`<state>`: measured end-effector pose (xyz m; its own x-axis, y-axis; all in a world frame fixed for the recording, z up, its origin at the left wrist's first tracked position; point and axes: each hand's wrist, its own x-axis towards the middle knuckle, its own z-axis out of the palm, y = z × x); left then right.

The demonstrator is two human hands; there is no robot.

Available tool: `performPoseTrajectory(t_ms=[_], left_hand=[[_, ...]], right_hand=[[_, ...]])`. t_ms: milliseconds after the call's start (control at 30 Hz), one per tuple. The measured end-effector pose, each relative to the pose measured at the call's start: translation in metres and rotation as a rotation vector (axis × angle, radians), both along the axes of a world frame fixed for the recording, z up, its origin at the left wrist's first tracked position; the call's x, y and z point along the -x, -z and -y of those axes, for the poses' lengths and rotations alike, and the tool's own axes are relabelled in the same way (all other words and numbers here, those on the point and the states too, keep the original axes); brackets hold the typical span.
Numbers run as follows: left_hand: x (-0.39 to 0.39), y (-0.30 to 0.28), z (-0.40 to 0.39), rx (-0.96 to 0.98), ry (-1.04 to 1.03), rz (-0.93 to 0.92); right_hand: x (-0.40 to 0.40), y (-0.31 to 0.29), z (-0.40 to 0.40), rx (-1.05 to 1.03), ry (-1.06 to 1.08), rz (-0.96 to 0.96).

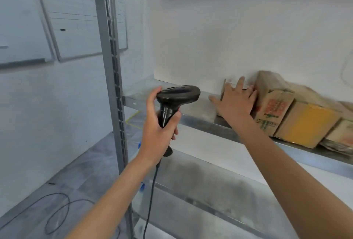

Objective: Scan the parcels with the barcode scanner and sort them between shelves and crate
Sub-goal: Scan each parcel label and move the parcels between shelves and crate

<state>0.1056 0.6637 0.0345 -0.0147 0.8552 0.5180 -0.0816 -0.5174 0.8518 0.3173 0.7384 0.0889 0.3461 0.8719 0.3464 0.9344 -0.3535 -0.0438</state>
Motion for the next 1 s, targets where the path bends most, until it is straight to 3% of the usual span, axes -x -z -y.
performPoseTrajectory(t_ms=[300,667,833,1000], left_hand=[[0.003,0.006,-0.013,0.044,0.033,0.063],[-0.006,0.002,-0.023,0.091,0.009,0.234],[-0.01,-0.011,-0.038,0.137,0.047,0.249],[-0.011,-0.02,-0.049,0.181,0.07,0.296]], right_hand=[[0.007,-0.014,-0.002,0.111,0.085,0.055],[0.061,-0.004,0.048,-0.073,-0.19,0.051],[0.068,-0.004,0.052,-0.091,-0.163,-0.179],[0.071,-0.003,0.054,-0.079,-0.179,-0.198]])
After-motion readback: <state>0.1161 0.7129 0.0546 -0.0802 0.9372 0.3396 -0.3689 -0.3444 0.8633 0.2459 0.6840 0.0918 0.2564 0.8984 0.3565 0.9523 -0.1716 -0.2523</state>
